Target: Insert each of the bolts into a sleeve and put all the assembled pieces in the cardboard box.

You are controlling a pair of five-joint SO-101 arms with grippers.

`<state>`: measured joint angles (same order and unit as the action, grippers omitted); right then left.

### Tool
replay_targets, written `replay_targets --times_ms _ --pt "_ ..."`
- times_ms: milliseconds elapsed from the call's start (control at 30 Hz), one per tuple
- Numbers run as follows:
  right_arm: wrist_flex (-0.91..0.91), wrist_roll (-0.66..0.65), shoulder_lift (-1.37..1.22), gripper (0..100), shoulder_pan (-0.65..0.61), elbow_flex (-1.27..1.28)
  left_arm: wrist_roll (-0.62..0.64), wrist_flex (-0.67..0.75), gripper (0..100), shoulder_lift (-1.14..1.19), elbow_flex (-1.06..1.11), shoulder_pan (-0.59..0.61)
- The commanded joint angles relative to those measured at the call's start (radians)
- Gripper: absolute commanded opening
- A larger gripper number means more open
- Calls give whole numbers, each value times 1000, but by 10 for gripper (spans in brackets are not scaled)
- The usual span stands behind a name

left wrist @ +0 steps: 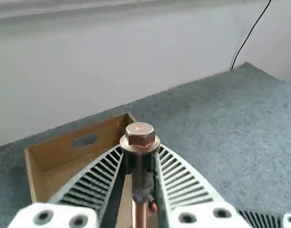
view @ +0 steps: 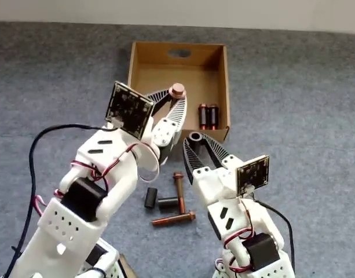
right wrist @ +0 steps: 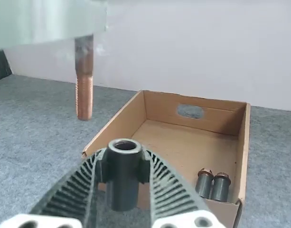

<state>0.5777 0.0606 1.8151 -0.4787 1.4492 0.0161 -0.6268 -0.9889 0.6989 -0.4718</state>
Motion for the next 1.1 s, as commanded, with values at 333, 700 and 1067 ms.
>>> replay_targets --times_ms 333,700,1067 --pt "-44 9 4 5 -2 -2 232 64 8 7 -4 -128" --pt "-44 6 4 5 -2 33 233 175 8 8 16 -131" --pt "-44 8 4 5 -2 33 233 170 8 1 133 -128"
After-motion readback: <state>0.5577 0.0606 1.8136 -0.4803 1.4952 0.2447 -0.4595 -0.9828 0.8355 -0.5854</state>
